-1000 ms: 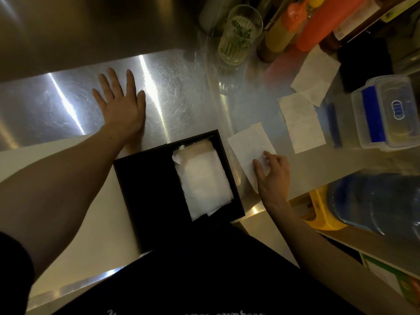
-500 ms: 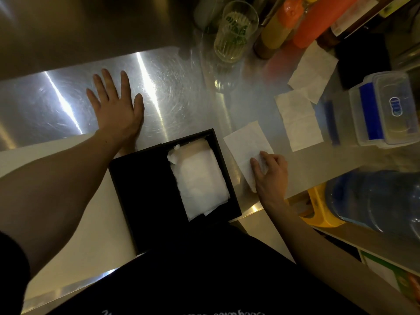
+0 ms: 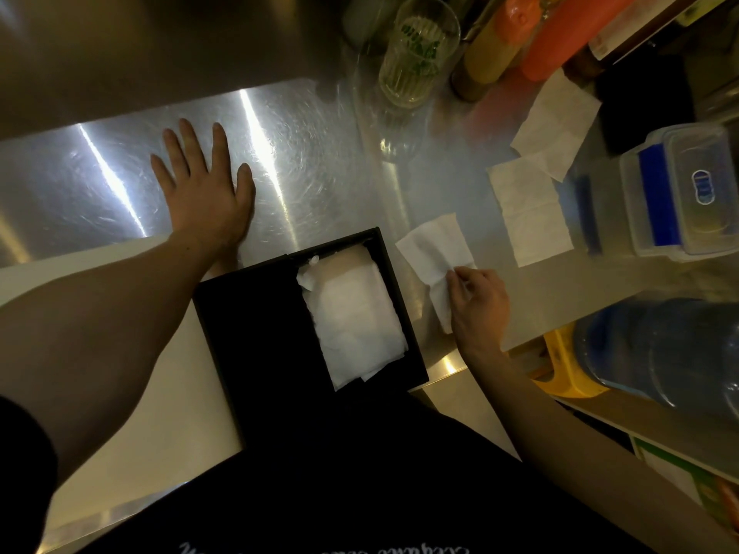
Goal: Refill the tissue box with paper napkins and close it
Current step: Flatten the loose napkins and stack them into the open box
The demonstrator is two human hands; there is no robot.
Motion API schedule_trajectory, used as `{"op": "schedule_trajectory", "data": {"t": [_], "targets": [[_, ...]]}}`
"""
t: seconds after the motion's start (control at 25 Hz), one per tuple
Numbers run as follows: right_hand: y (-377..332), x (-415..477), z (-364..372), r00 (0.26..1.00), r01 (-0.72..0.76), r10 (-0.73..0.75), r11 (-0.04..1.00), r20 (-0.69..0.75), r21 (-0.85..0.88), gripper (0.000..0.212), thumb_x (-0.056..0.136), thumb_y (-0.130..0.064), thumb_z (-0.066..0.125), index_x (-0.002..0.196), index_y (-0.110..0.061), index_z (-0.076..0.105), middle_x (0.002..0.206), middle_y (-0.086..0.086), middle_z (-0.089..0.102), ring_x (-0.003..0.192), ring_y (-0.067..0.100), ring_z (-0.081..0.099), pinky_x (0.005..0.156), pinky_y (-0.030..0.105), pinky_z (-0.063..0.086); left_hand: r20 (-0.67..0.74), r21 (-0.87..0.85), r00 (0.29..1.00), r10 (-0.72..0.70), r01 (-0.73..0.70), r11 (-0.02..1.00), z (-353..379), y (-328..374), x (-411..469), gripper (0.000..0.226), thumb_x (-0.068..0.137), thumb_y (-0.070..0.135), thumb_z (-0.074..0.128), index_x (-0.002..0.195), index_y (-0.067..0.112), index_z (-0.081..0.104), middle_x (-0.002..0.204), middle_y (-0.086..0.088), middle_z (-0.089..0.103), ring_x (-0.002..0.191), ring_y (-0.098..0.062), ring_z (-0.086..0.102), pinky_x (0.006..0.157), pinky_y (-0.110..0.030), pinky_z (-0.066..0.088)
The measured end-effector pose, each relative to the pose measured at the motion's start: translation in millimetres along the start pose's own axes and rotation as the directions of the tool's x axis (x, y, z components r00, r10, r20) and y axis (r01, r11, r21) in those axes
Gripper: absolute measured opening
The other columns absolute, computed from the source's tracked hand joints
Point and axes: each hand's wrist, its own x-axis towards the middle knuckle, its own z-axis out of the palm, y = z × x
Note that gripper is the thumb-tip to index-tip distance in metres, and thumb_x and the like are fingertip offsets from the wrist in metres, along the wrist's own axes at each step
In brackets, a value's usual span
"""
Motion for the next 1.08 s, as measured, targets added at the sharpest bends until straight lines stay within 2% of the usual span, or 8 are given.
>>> {"op": "schedule_trajectory", "data": {"t": [0.2, 0.4, 0.52, 0.8, 0.96, 1.08], "targets": [[-17.5, -2.9, -11.5, 0.997, 0.04, -0.034, 0.995, -0.063, 0.09, 0.021, 0.093, -0.025, 0.063, 0.103, -0.01, 0.073, 0.095, 0.006, 0.066, 0.084, 0.017, 0.059, 0.073, 0.031, 0.049, 0.005, 0.003, 1.0, -0.005, 0.005, 1.0, -0.8, 0.2, 0.2, 0.067, 0.098, 0.059, 0.009, 0.156, 0.024, 0.004, 0.164, -0.016, -0.002, 0.15, -0.036, -0.005, 0.118, -0.059, 0.0], [-51.5, -17.4, -31.7, 0.971, 0.201, -0.165, 0.954, -0.173, 0.221, 0.012, 0.089, -0.016, 0.067, 0.096, -0.008, 0.073, 0.087, 0.004, 0.067, 0.074, 0.009, 0.057, 0.066, 0.016, 0.046, 0.01, -0.006, 1.0, 0.003, -0.003, 1.0, -3.6, 0.4, -1.0, 0.067, 0.098, 0.057, 0.01, 0.156, 0.024, 0.005, 0.164, -0.017, -0.002, 0.15, -0.037, -0.006, 0.118, -0.059, -0.001], [-73.2, -32.7, -45.6, 0.956, 0.262, -0.204, 0.919, -0.211, 0.294, 0.011, 0.089, -0.017, 0.068, 0.097, -0.01, 0.072, 0.086, 0.001, 0.065, 0.072, 0.004, 0.055, 0.065, 0.013, 0.045, 0.01, -0.006, 1.0, 0.001, -0.001, 1.0, -4.1, 1.8, -1.2, 0.066, 0.099, 0.055, 0.012, 0.156, 0.023, 0.005, 0.163, -0.017, -0.002, 0.15, -0.037, -0.006, 0.118, -0.059, -0.001], [-113.6, -85.4, -75.8, 0.958, 0.286, -0.249, 0.872, -0.143, 0.398, 0.015, 0.089, -0.023, 0.065, 0.097, -0.011, 0.07, 0.089, -0.001, 0.063, 0.075, 0.002, 0.055, 0.066, 0.014, 0.045, -0.008, -0.031, 1.0, 0.004, -0.004, 1.0, -1.7, -0.4, -1.2, 0.065, 0.099, 0.053, 0.015, 0.156, 0.022, 0.007, 0.163, -0.019, -0.001, 0.149, -0.038, -0.005, 0.118, -0.059, -0.002], [-116.7, -104.4, -81.2, 0.946, 0.324, -0.295, 0.863, -0.132, 0.389, 0.017, 0.089, -0.024, 0.065, 0.097, -0.01, 0.07, 0.09, -0.005, 0.061, 0.076, 0.001, 0.055, 0.066, 0.01, 0.043, -0.019, -0.046, 1.0, 0.01, -0.011, 0.999, 0.8, -2.0, -1.3, 0.065, 0.099, 0.054, 0.015, 0.156, 0.023, 0.008, 0.163, -0.018, -0.001, 0.15, -0.037, -0.004, 0.118, -0.058, -0.002], [-111.8, -108.2, -63.8, 0.955, 0.297, -0.277, 0.874, -0.107, 0.385, 0.015, 0.088, -0.022, 0.068, 0.097, -0.01, 0.071, 0.089, -0.005, 0.061, 0.074, -0.002, 0.055, 0.064, 0.006, 0.043, -0.024, -0.058, 1.0, 0.018, -0.019, 0.998, 2.4, -4.5, -1.3, 0.065, 0.099, 0.055, 0.014, 0.156, 0.024, 0.009, 0.163, -0.018, 0.0, 0.15, -0.037, -0.004, 0.118, -0.058, -0.002]]}}
